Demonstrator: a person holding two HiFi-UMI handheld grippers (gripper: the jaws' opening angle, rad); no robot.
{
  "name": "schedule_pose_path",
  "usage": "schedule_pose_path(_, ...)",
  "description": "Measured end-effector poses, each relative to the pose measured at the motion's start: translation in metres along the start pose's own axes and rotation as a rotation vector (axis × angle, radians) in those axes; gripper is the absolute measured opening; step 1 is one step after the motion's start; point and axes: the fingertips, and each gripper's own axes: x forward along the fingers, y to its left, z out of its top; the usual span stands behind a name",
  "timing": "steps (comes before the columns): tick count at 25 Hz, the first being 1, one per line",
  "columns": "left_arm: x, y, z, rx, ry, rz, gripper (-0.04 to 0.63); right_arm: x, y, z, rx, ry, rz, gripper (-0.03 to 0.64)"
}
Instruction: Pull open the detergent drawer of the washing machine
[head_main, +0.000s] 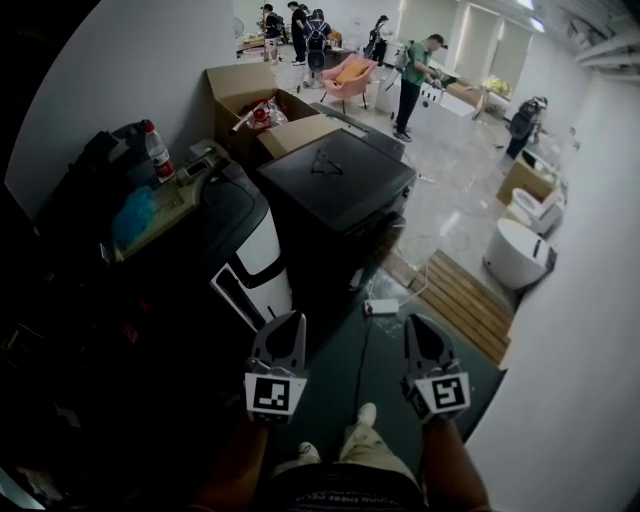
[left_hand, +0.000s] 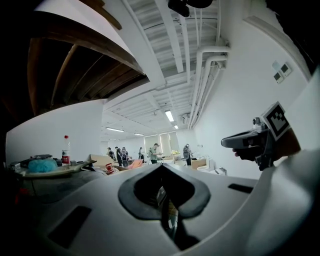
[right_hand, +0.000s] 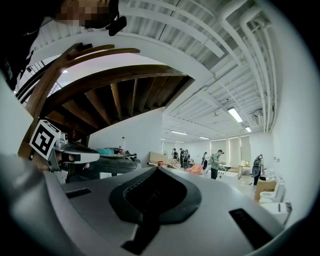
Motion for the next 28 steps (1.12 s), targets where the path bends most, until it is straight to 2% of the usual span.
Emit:
schedule_pose_path(5,0.033,-0.003,-0.004,-0.031,0.025,0.02,0.004,0.026,-0.024,-0.01,0.012,0.006,0.043,-0.011)
schedule_pose_path(10,0.069,-0.003,-0.008,-0.015,0.037,0.049,0.003,0.058,-0.047,-0.025,0.022,0.024,0.085,-0.012)
schedule_pose_path(19,0.122,-0.01,-0.014,-0.037,0.056,0.076,0.005,0.097,-0.076,-0.039,0.012,0.053,0.163,-0.012)
schedule_pose_path(28,0.16,-0.008,-0.011,-0.072,0.061,0.138,0.004,0.127,-0.106,-0.038,-0.002,0.051,0.221,-0.012)
